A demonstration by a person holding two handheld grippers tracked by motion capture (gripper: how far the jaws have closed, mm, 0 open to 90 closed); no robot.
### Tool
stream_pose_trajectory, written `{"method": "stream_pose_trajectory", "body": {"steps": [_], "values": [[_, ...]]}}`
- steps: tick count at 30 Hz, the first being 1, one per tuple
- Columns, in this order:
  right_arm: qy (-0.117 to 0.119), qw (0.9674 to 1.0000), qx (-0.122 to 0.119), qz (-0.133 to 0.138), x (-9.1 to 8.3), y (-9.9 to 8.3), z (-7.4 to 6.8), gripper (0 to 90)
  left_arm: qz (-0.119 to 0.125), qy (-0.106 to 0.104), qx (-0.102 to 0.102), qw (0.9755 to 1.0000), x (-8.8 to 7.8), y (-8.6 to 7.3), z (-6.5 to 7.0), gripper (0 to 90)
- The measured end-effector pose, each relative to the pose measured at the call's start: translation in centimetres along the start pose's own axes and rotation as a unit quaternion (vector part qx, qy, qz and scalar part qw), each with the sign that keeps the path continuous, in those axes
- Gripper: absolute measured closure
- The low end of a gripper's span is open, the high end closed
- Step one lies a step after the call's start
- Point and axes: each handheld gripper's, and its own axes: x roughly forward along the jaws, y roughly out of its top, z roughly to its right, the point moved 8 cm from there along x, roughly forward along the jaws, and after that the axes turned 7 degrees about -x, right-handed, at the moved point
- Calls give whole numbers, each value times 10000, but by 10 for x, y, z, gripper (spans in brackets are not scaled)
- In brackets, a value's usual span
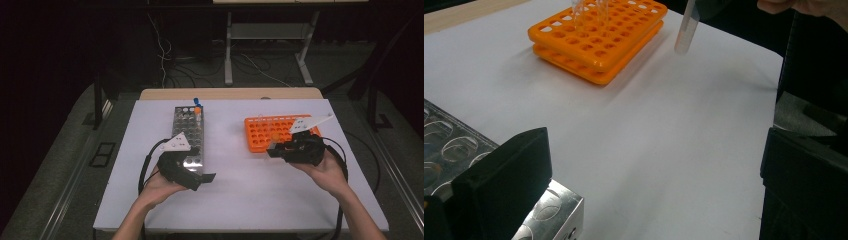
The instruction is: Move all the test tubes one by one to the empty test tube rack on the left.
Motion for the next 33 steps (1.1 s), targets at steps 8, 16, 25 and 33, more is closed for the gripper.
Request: {"method": "stream_pose_trajectory", "body": {"steps": [8, 16, 25, 33], "values": [[315, 9994, -132, -108, 20, -1, -19, 737, -32, -67, 33, 10000, 10, 7, 2, 0], [512, 9981, -258, -232, 34, -1, -34, 736, -131, -198, 161, 9996, 26, 18, 12, 5], [705, 9957, -480, -360, 46, 2, -52, 737, -335, -426, 341, 9979, 43, 31, 22, 101], [850, 9923, -757, -480, 55, 4, -66, 736, -641, -628, 560, 9944, 51, 34, 30, 232]]}}
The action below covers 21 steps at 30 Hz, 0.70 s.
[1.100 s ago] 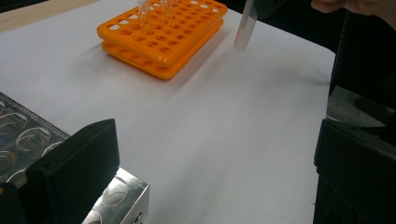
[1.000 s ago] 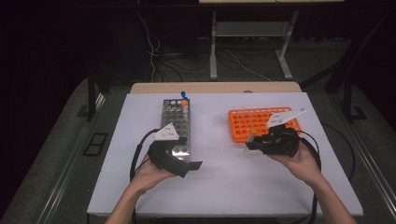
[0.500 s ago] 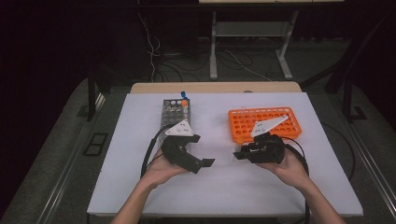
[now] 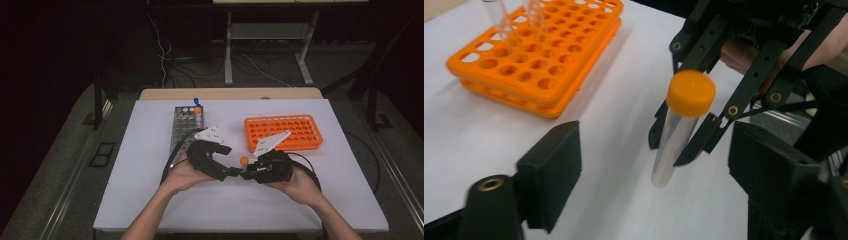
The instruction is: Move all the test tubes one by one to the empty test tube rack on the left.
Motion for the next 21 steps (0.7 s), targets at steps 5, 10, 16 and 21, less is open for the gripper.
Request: {"method": "stream_pose_trajectory", "body": {"steps": [5, 10, 16, 21], "values": [[66, 9999, -102, -109, 7, 3, -5, 737, -295, -173, 201, 9992, 2, -1, 4, 393], [138, 9995, -177, -228, 15, 5, -9, 736, -542, -271, 382, 9974, 3, -2, 6, 493], [174, 9991, -260, -287, 21, 6, -11, 737, -780, -307, 526, 9951, 3, -3, 7, 661], [187, 9991, -242, -280, 21, 7, -11, 729, -827, -260, 591, 9945, 2, -1, 8, 684]]}}
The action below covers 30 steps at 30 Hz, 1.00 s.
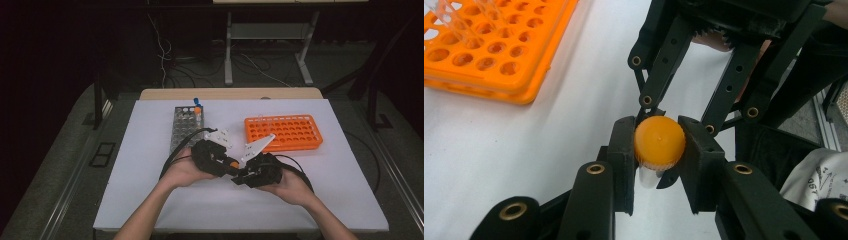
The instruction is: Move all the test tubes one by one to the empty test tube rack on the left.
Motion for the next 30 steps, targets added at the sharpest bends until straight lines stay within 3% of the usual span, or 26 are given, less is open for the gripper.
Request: {"method": "stream_pose_trajectory", "body": {"steps": [9, 16, 21, 24, 26, 30], "values": [[-168, 9992, 275, 223, -18, -4, 9, 516, 50, 289, 17, 9996, -20, 10, -13, 685], [-366, 9963, 634, 449, -36, -12, 20, 353, 67, 553, -7, 9984, -40, 17, -27, 686], [-447, 9943, 827, 494, -44, -18, 25, 153, 89, 756, -21, 9971, -52, 21, -38, 686], [-475, 9935, 936, 443, -47, -23, 26, 106, 102, 856, -55, 9963, -59, 24, -44, 685], [-502, 9926, 1003, 459, -49, -25, 27, 11, 97, 934, -66, 9956, -64, 25, -48, 686], [-541, 9913, 1055, 566, -53, -29, 29, 1, 127, 1079, -116, 9940, -72, 27, -59, 686]]}}
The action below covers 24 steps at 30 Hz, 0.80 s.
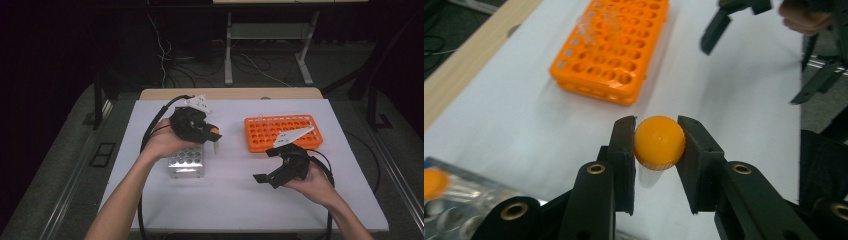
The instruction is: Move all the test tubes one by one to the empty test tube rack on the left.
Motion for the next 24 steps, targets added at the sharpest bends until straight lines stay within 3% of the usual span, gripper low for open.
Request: {"method": "stream_pose_trajectory", "body": {"steps": [12, 24], "values": [[-54, 9996, 220, 177, -17, -12, 15, 2, 203, 479, -268, 9983, -16, 5, -39, 687], [-238, 9987, 425, 160, -36, -18, 38, 2, 364, 934, -703, 9925, -9, 0, -80, 687]]}}
